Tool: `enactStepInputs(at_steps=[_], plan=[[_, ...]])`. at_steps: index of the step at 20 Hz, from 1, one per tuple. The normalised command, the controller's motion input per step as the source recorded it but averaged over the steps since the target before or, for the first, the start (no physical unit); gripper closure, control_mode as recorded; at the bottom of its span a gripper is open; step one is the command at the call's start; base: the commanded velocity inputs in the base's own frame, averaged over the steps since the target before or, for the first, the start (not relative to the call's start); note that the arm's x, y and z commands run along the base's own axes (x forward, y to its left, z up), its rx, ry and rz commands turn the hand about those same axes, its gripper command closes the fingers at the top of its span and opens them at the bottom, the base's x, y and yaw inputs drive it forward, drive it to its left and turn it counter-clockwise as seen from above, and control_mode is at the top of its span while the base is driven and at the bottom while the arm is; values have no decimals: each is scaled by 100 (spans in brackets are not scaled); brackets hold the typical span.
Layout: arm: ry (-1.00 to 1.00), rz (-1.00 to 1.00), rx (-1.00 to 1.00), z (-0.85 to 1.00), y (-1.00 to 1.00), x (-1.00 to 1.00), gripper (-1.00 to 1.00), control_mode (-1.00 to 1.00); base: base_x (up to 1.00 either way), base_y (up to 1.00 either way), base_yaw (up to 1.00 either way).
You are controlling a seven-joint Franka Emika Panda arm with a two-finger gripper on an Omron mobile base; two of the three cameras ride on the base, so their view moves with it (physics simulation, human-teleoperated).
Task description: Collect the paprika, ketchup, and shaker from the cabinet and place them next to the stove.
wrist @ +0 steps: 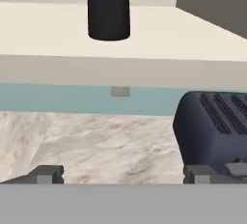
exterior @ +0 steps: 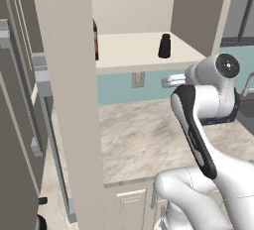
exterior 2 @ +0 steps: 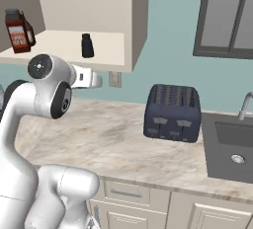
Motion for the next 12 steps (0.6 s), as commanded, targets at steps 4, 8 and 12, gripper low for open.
enactStepInputs(at_steps=[4,8,12], plan=[[-24,-3,0,68,0,0,-100,-100,0,0,0],[-18,-5,0,61,0,0,-100,-100,0,0,0],[-14,-3,0,47,0,0,-100,-100,0,0,0]])
